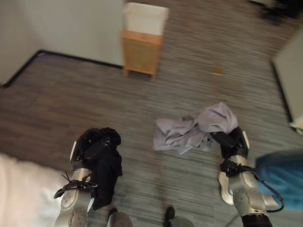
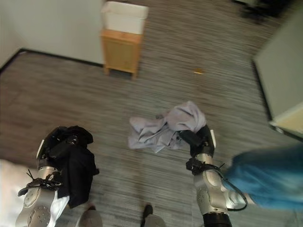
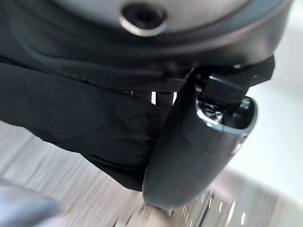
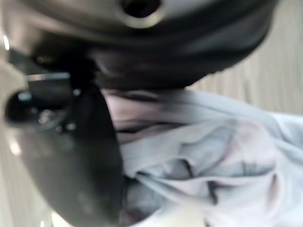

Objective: Pick up bed clothes into laundry basket.

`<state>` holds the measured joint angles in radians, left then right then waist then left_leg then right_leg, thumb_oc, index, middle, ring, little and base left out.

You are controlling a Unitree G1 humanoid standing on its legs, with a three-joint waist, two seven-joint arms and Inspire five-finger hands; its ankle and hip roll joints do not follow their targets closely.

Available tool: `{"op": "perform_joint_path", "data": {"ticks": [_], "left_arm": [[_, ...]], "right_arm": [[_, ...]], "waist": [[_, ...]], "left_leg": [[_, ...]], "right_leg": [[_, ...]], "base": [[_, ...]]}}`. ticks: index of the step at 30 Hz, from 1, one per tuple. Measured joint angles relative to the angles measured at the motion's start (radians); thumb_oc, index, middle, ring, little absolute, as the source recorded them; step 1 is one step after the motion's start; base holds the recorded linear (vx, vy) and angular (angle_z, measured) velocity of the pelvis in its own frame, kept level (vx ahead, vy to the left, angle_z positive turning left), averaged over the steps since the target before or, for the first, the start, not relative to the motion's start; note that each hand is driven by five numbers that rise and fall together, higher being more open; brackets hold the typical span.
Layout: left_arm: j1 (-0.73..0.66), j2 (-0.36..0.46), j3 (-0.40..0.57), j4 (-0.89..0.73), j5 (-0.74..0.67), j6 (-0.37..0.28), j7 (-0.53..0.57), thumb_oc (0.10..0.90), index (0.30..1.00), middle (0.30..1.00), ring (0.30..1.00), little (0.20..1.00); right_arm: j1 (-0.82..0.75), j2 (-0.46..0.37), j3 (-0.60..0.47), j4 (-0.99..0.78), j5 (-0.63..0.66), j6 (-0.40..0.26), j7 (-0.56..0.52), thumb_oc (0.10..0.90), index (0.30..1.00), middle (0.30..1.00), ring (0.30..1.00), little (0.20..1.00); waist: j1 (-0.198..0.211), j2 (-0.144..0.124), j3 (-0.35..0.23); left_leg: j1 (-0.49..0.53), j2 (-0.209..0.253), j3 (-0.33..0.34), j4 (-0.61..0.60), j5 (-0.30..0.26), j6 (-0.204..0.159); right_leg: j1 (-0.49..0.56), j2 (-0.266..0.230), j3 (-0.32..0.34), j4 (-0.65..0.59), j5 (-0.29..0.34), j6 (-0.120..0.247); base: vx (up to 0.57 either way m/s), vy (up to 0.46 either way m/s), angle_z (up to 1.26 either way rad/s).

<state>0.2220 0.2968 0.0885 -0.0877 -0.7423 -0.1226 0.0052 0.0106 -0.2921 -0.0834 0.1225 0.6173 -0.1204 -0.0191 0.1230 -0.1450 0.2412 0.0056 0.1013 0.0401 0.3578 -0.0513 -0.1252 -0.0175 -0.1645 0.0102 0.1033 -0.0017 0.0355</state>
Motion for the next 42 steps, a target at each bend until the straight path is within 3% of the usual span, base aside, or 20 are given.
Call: {"op": "perform_joint_path", "data": {"ticks": [1, 2, 4, 8, 11, 13, 14, 15, 17, 20, 24, 38, 40, 41, 42], "left_arm": [[-0.009, -0.014, -0.006, 0.001, 0.000, 0.000, 0.000, 0.400, 0.300, 0.300, 0.300, 0.300], [-0.026, -0.021, -0.023, -0.002, 0.006, -0.001, -0.002, 0.400, 0.300, 0.300, 0.300, 0.300], [-0.052, -0.018, -0.037, -0.001, 0.008, 0.002, -0.010, 0.400, 0.300, 0.300, 0.300, 0.300], [-0.093, -0.029, -0.046, 0.000, 0.008, 0.006, -0.020, 0.400, 0.300, 0.300, 0.300, 0.300], [-0.081, -0.030, -0.046, 0.000, 0.009, 0.016, -0.019, 0.400, 0.300, 0.300, 0.300, 0.300], [-0.064, -0.035, -0.046, 0.003, 0.009, 0.020, -0.016, 0.400, 0.300, 0.300, 0.300, 0.300], [-0.025, -0.036, -0.054, 0.001, 0.009, 0.022, -0.011, 0.400, 0.300, 0.300, 0.300, 0.300], [-0.027, -0.034, -0.057, 0.003, 0.024, 0.022, -0.008, 0.400, 0.300, 0.300, 0.300, 0.300], [-0.077, 0.010, -0.091, 0.054, 0.217, 0.042, 0.010, 0.400, 0.300, 0.300, 0.300, 0.300], [-0.112, 0.027, -0.133, 0.119, 0.271, 0.065, 0.023, 0.400, 0.300, 0.300, 0.300, 0.300], [-0.112, 0.026, -0.177, 0.125, 0.273, 0.087, 0.028, 0.400, 0.300, 0.300, 0.300, 0.300], [-0.062, 0.041, -0.155, 0.125, 0.273, 0.087, 0.028, 0.400, 0.300, 0.300, 0.300, 0.300], [-0.069, 0.069, -0.150, 0.128, 0.275, 0.087, 0.026, 0.400, 0.300, 0.300, 0.300, 0.300], [-0.074, 0.072, -0.147, 0.127, 0.275, 0.087, 0.026, 0.400, 0.300, 0.300, 0.300, 0.300], [-0.092, 0.076, -0.143, 0.127, 0.276, 0.087, 0.027, 0.400, 0.300, 0.300, 0.300, 0.300]], "right_arm": [[0.023, -0.012, -0.029, -0.028, -0.002, -0.005, 0.001, 0.400, 0.300, 0.300, 0.300, 0.300], [0.037, -0.028, -0.067, -0.037, -0.004, -0.005, -0.011, 0.400, 0.300, 0.300, 0.300, 0.300], [0.092, -0.014, -0.110, -0.035, -0.005, 0.001, -0.030, 0.400, 0.300, 0.300, 0.300, 0.300], [0.178, 0.022, -0.129, -0.033, -0.010, 0.003, -0.050, 0.400, 0.300, 0.300, 0.300, 0.300], [0.176, 0.027, -0.100, -0.033, -0.033, 0.010, -0.050, 0.400, 0.300, 0.300, 0.300, 0.300], [0.145, 0.027, -0.080, -0.033, -0.046, 0.011, -0.055, 0.400, 0.300, 0.300, 0.300, 0.300], [0.109, 0.009, -0.048, -0.059, -0.050, 0.011, -0.048, 0.400, 0.300, 0.300, 0.300, 0.300], [0.109, 0.009, -0.045, -0.058, -0.056, 0.012, -0.047, 0.400, 0.300, 0.300, 0.300, 0.300], [0.106, -0.011, -0.028, -0.026, -0.120, 0.035, -0.046, 0.400, 0.300, 0.300, 0.300, 0.300], [0.108, -0.012, 0.015, 0.019, -0.136, 0.049, -0.038, 0.400, 0.300, 0.300, 0.300, 0.300], [0.127, -0.012, 0.036, 0.062, -0.136, 0.057, -0.031, 0.400, 0.300, 0.300, 0.300, 0.300], [0.141, -0.016, 0.037, 0.066, -0.148, 0.067, -0.030, 0.400, 0.300, 0.300, 0.300, 0.300], [0.108, -0.027, 0.039, 0.067, -0.171, 0.068, -0.027, 0.400, 0.300, 0.300, 0.300, 0.300], [0.093, -0.039, 0.041, 0.065, -0.175, 0.068, -0.026, 0.400, 0.300, 0.300, 0.300, 0.300], [0.074, -0.050, 0.036, 0.064, -0.181, 0.068, -0.023, 0.400, 0.300, 0.300, 0.300, 0.300]], "waist": [[-0.014, 0.048, -0.023], [-0.058, 0.106, -0.026], [-0.104, 0.100, -0.031], [-0.176, 0.100, -0.035], [-0.174, 0.108, -0.041], [-0.163, 0.108, -0.042], [-0.139, 0.151, -0.072], [-0.140, 0.151, -0.072], [-0.136, 0.152, -0.072], [-0.140, 0.152, -0.073], [-0.141, 0.152, -0.073], [-0.132, 0.150, -0.071], [-0.128, 0.163, -0.056], [-0.125, 0.173, -0.040], [-0.131, 0.173, -0.007]], "left_leg": [[0.001, -0.015, 0.003, -0.110, -0.036, 0.036], [-0.003, -0.020, 0.009, -0.217, -0.026, 0.050], [0.046, -0.041, 0.015, -0.290, 0.029, 0.045], [0.094, -0.051, 0.002, -0.365, 0.049, 0.033], [0.108, -0.044, 0.002, -0.369, 0.059, 0.018], [0.075, -0.052, 0.001, -0.289, 0.052, 0.015], [0.095, -0.031, -0.024, -0.417, 0.107, 0.034], [0.095, -0.030, -0.024, -0.417, 0.107, 0.034], [0.105, -0.030, -0.027, -0.418, 0.108, 0.033], [0.114, -0.030, -0.026, -0.421, 0.108, 0.033], [0.120, -0.030, -0.025, -0.435, 0.114, 0.032], [0.075, -0.032, -0.019, -0.441, 0.114, 0.033], [0.055, -0.028, -0.005, -0.428, 0.096, 0.066], [0.054, -0.024, 0.002, -0.425, 0.106, 0.060], [0.032, -0.032, 0.015, -0.374, 0.093, 0.075]], "right_leg": [[0.008, 0.015, 0.023, -0.041, -0.003, 0.046], [0.005, 0.047, 0.039, -0.039, -0.003, 0.060], [0.008, 0.035, 0.029, -0.038, 0.003, 0.070], [0.068, 0.021, -0.006, -0.121, 0.009, 0.074], [0.097, 0.026, -0.016, -0.152, 0.012, 0.069], [0.124, 0.008, -0.027, -0.158, 0.021, 0.056], [0.145, 0.055, -0.033, -0.191, 0.013, 0.068], [0.145, 0.055, -0.033, -0.191, 0.013, 0.068], [0.157, 0.055, -0.036, -0.191, 0.013, 0.068], [0.163, 0.055, -0.036, -0.192, 0.013, 0.068], [0.162, 0.055, -0.035, -0.192, 0.013, 0.068], [0.102, 0.053, -0.028, -0.183, 0.018, 0.071], [0.018, 0.056, -0.015, -0.067, 0.001, 0.089], [-0.024, 0.057, -0.017, 0.004, -0.004, 0.094], [-0.090, 0.048, -0.025, 0.144, -0.016, 0.114]], "base": [[0.08, 0.048, -1.77], [0.03, 0.038, -0.89], [-0.02, 0.001, -0.24], [0.03, -0.006, 0.10], [0.02, 0.006, 0.14], [0.01, 0.008, 0.15], [0.01, -0.001, 0.09], [0.01, -0.004, 0.06], [0.03, -0.006, 0.04], [0.00, 0.000, 0.00], [0.00, 0.000, 0.00], [0.01, 0.046, -0.02], [-0.03, 0.208, -0.31], [0.04, 0.165, -0.36], [0.18, 0.090, -0.14]]}}
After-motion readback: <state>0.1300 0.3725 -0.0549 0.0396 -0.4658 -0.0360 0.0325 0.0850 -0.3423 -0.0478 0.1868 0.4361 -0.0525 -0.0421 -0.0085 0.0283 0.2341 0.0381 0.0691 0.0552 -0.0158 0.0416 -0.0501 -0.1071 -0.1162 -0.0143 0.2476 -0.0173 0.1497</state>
